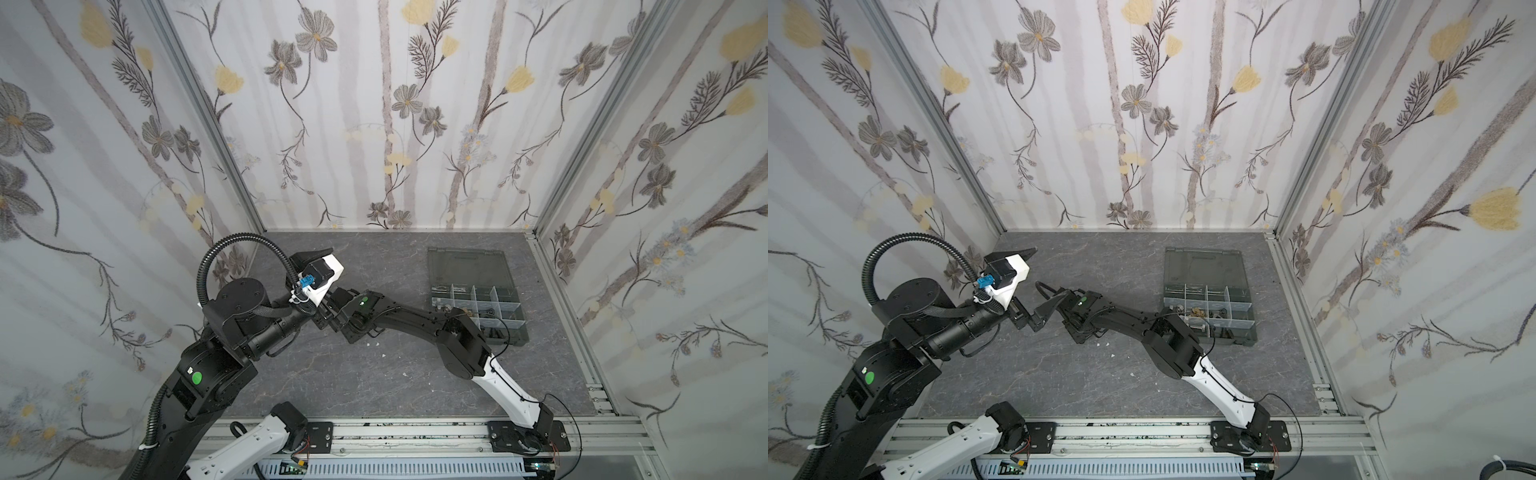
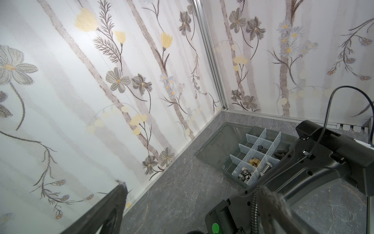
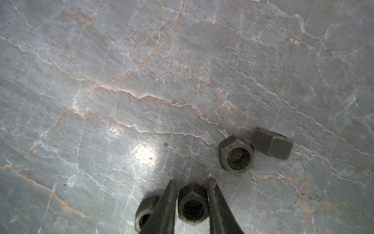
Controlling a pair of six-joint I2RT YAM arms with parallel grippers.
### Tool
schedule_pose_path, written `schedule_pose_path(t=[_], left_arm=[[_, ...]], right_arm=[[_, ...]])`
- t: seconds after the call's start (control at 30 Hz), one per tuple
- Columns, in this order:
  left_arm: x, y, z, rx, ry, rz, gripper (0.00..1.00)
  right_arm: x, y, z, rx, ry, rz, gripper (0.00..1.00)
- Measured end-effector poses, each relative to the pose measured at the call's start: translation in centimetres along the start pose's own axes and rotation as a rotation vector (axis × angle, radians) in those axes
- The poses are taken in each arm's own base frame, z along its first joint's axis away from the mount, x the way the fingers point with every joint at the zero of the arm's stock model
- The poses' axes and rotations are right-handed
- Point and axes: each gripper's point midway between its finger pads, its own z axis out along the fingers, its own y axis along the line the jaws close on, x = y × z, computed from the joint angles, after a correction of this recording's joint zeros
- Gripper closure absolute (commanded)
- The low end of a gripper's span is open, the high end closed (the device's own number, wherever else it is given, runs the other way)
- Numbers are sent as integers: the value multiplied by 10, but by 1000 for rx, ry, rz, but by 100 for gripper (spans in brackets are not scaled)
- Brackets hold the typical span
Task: Sort the screws and nuts into containers
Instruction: Pick up the nut from the center of the table, then place the nut into the container.
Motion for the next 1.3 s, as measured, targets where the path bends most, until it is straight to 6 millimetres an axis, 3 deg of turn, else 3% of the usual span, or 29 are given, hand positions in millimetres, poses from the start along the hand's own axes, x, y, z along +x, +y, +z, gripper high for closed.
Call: schedule_pose_path(t=[0.23,0.47,0.6,0.77,1.03,1.3], left_arm=[[1,0,1,1,3,0,0],[0,0,3,1,5,1,0],[-1,1,4,0,7,1,0],[0,1,6,1,10,1,0],[1,1,10,8,16,0,0],[-1,0,11,15,13,0,0]], right_arm=[[12,-14,-10,44,35,-7,82],[-1,-31,-38,47,-8,17,82],[0,-50,-52,61,-18,35,83],[25,-106,-68,117,11,106,83],[71,-215,-109,258,2,282,83],[140,-301,-141,365,13,485,83]])
